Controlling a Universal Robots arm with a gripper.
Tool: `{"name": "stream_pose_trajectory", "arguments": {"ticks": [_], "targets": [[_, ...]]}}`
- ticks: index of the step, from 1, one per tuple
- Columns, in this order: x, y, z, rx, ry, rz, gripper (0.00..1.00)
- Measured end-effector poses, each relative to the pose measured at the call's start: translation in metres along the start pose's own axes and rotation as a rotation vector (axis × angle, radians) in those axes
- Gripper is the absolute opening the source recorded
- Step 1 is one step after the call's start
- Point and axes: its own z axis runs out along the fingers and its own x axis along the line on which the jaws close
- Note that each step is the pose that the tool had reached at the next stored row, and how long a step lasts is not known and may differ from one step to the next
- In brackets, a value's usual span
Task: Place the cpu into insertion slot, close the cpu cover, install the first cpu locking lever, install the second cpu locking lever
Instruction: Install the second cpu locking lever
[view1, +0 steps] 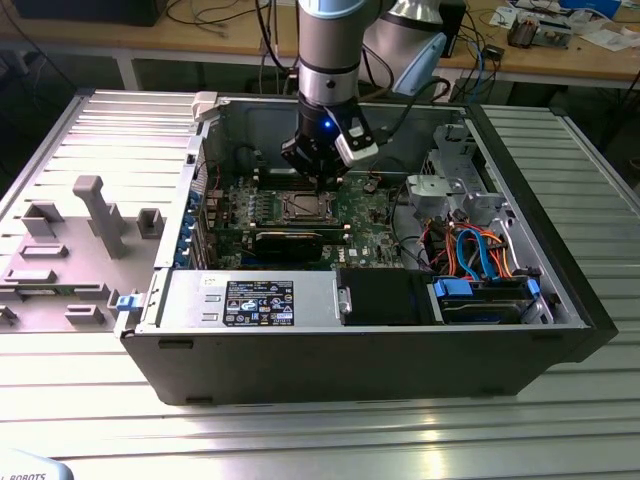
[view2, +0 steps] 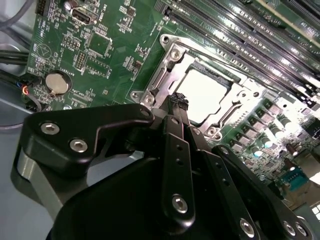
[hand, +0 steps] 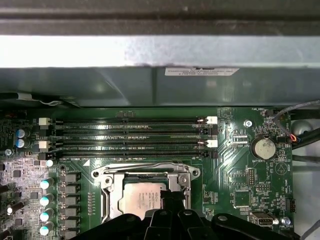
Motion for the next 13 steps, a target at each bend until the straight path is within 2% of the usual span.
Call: {"name": "stream_pose_trajectory", "arguments": {"ticks": [3, 6, 9, 13], "targets": [[0.0, -0.0004, -0.0017, 0.0002, 0.0001, 0.0, 0.11], [-0.0002, -0.0001, -0.0081, 0.0002, 0.0, 0.0, 0.11], [-0.0003, -0.001, -0.0093, 0.0003, 0.0001, 0.0, 0.11], [0.0002, -0.0082, -0.0092, 0.0001, 0.0, 0.0, 0.11]]}}
